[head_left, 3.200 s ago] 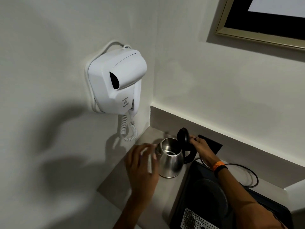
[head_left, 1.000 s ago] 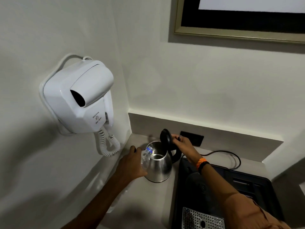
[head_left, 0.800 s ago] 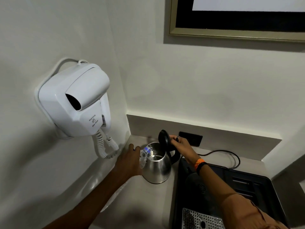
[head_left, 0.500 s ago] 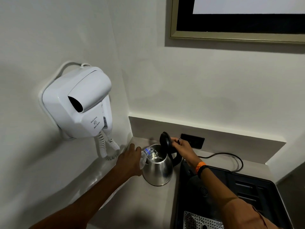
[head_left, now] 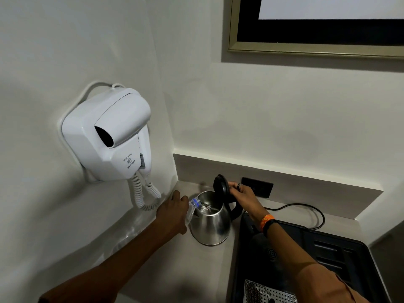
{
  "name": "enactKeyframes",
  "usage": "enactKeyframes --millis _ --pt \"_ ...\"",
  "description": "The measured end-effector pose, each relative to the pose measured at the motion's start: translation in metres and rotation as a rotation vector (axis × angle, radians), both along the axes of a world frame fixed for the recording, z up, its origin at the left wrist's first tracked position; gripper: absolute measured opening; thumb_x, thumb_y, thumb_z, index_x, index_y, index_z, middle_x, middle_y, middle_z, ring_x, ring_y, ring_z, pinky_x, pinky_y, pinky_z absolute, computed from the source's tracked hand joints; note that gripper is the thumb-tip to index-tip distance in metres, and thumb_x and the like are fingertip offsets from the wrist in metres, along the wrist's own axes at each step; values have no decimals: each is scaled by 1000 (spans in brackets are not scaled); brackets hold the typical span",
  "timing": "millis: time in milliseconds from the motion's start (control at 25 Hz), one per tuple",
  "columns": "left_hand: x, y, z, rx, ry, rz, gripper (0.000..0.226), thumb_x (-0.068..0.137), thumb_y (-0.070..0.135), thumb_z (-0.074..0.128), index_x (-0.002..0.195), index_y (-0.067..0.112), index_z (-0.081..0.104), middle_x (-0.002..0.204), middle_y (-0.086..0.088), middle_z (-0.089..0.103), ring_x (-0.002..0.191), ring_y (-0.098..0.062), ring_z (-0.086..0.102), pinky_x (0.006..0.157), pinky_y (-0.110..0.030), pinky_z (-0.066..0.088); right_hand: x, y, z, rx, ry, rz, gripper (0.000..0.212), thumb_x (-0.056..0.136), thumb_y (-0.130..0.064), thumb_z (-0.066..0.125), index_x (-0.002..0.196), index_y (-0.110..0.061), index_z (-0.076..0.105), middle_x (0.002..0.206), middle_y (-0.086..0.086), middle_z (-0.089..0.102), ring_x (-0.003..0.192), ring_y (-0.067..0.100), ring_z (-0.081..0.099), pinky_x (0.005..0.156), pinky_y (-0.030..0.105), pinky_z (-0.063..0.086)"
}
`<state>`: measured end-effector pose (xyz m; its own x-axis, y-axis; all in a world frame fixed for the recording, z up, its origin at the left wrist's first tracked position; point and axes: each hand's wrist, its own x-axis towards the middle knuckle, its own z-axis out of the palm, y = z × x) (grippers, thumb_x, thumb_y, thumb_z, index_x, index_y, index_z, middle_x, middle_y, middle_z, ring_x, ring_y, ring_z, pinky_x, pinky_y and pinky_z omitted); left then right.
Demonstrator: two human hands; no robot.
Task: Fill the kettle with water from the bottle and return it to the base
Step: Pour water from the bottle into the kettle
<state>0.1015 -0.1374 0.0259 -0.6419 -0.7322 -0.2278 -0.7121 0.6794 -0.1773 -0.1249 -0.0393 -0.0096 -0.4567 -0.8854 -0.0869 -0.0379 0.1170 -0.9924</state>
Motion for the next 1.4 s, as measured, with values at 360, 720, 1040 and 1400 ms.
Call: enactKeyframes --millis 360,720,1040,1400 --pt "1 9 18 4 -81 24 79 68 32 87 129 11 43 134 -12 41 108 -32 63 88 -48 59 1 1 3 8 0 -3 23 99 -19 57 101 -32 76 89 -10 80 85 2 75 68 8 55" --pt "-3 13 19 -10 -102 12 81 68 32 86 132 10 42 136 -13 40 110 -33 62 89 -48 59 -2 1 -1 14 21 3 22 101 -19 56 110 -25 74 97 -3 79 87 0 74 70 7 54" --pt "-7 13 10 -6 -31 5 82 68 33 88 133 11 42 137 -13 40 109 -30 63 90 -42 58 -2 1 2 38 41 9 22 101 -16 54 108 -25 73 94 -7 76 81 -8 72 66 3 51" --pt "-9 15 -4 1 121 10 80 66 35 88 129 16 42 137 -10 39 106 -28 63 85 -36 53 -2 1 3 40 44 7 23 101 -16 55 116 -15 73 95 -5 76 80 -7 73 66 3 51"
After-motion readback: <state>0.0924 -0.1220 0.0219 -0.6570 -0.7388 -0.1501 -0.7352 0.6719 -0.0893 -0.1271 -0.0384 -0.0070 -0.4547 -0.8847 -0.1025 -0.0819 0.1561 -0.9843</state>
